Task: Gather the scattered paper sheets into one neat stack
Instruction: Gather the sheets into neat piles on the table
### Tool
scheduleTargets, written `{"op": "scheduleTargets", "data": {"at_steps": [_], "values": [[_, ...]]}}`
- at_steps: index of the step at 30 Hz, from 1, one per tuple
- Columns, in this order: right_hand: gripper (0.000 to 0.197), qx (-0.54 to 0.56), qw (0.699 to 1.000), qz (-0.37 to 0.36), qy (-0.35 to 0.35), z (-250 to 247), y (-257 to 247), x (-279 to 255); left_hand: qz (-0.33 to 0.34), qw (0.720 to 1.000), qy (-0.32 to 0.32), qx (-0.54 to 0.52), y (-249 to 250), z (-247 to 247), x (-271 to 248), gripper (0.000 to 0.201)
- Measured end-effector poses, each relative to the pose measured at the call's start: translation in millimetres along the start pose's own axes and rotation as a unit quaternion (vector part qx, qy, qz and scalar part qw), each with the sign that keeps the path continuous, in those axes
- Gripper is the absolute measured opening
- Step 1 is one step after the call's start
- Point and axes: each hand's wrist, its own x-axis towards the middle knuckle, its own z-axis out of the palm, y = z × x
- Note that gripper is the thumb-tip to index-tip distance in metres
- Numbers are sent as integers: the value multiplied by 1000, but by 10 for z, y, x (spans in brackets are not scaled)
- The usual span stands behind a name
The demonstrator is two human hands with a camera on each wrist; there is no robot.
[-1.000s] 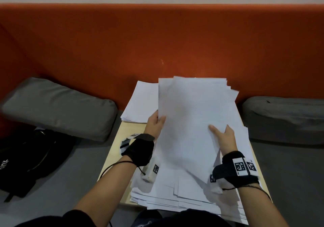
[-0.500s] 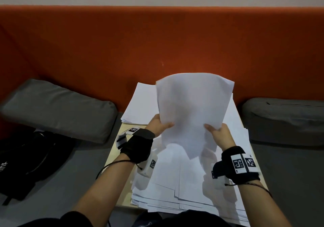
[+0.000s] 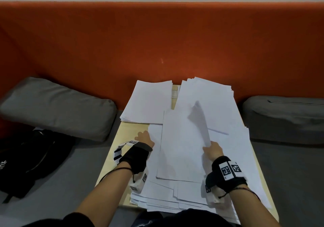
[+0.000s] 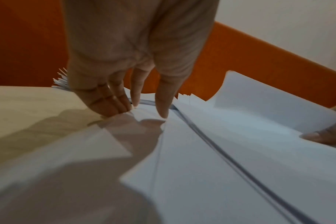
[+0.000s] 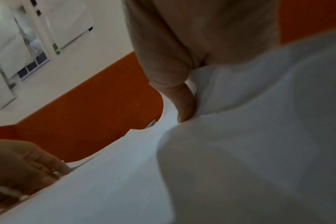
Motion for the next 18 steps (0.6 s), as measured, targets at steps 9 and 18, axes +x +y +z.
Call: {"op": "scheduleTargets", "data": {"at_steps": [9, 18], "values": [[33, -59, 998, -12, -28, 3, -25, 40, -27, 999, 7, -33, -50, -6, -34, 49], [32, -47, 997, -4, -54, -31, 13, -1, -3, 980, 31, -197, -75, -35, -93, 46]]}}
